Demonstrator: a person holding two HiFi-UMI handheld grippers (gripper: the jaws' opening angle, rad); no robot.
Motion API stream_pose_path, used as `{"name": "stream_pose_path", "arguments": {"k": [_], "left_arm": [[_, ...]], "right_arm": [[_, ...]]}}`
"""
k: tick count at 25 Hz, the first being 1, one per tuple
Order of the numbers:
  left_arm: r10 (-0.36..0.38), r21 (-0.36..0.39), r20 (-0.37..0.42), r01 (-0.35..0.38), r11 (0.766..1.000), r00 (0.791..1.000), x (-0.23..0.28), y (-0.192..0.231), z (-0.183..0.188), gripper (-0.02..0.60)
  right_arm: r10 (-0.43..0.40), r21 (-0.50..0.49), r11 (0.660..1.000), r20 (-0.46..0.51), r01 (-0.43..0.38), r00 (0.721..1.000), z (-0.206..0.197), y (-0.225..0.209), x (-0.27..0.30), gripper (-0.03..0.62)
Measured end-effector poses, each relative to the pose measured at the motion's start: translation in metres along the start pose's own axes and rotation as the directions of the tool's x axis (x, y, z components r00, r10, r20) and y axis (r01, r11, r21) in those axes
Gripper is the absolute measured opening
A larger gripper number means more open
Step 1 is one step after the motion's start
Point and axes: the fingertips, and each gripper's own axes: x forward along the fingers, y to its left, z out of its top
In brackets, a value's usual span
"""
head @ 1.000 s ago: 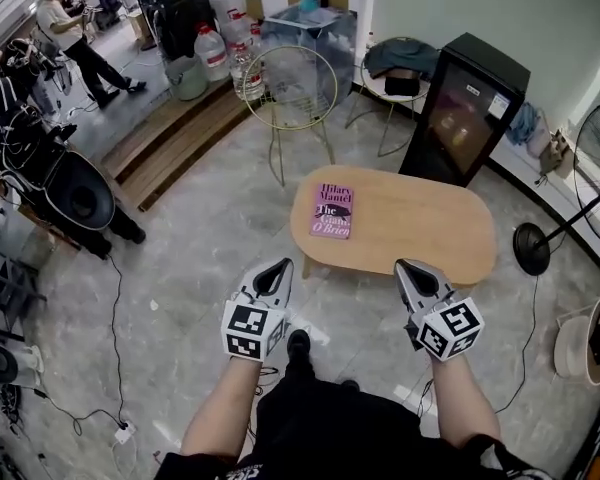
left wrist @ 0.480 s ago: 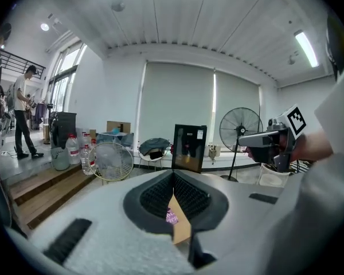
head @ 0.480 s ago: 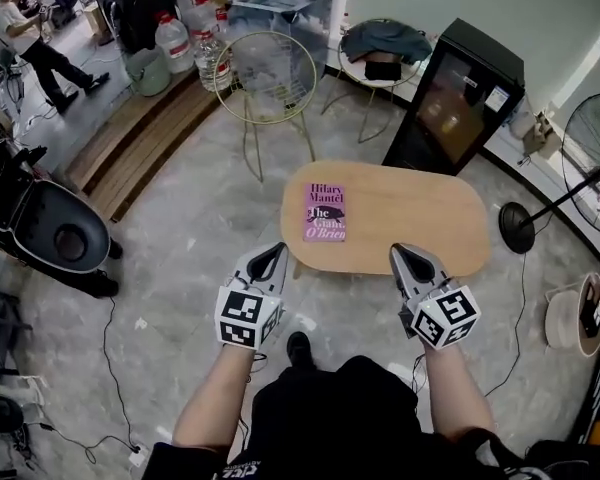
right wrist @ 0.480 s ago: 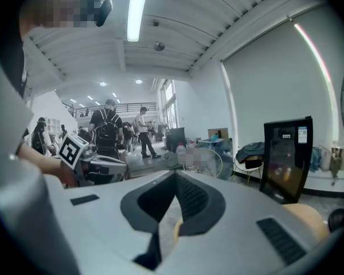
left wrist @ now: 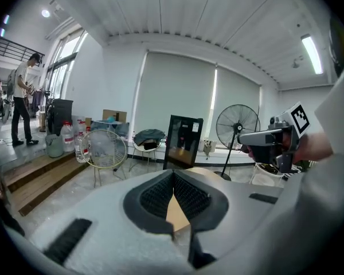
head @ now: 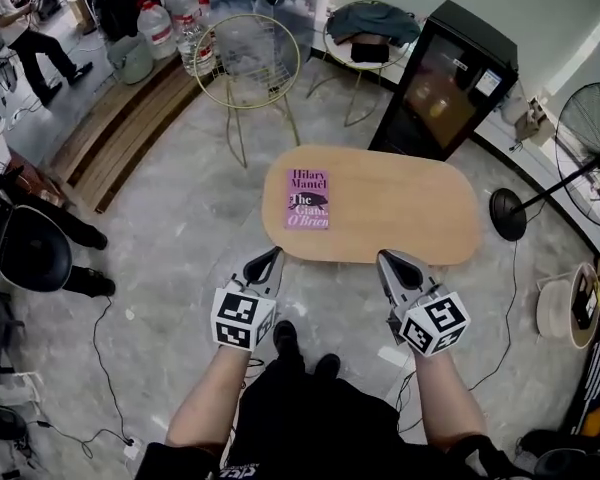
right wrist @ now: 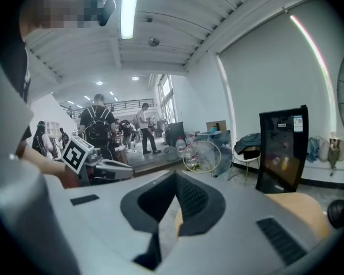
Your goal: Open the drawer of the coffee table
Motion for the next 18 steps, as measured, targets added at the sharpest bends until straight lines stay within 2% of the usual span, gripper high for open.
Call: {"name": "stream_pose_path", "arguments": {"k": [3, 6, 8, 13, 18], "left_arm": [[-0.025, 0.008, -0.028, 0.025, 1.0, 0.999, 0.016, -0.006, -0.011, 0.008], [-0.054, 0.003, 0.0, 0.054, 0.999, 0.999, 0.032, -0.005, -0.006, 0.009], [-0.074, -0.018, 0.02, 0.074, 0.997, 0.997, 0.041, -0.002, -0.004, 0.009], [-0.098, -0.049, 0.009, 0.098, 0.994, 0.995, 0.063, 0.013, -0.016, 0.008], [-0.114, -0.039, 0.012, 0.115, 0.993, 0.993, 0.072, 0.008, -0.016, 0.009]], "right_arm": [[-0.008, 0.015, 1.0, -0.024, 0.008, 1.0, -0.017, -0.007, -0.001, 0.005], [-0.034, 0.034, 0.999, -0.034, 0.036, 0.999, -0.027, -0.016, 0.008, 0.005], [-0.049, 0.041, 0.998, -0.039, 0.051, 0.998, -0.028, -0.019, 0.017, 0.005], [-0.06, 0.033, 0.998, -0.037, 0.061, 0.998, -0.021, -0.027, 0.034, 0.005], [-0.017, 0.044, 0.999, -0.014, 0.017, 1.0, -0.025, -0.037, 0.047, 0.005]]}}
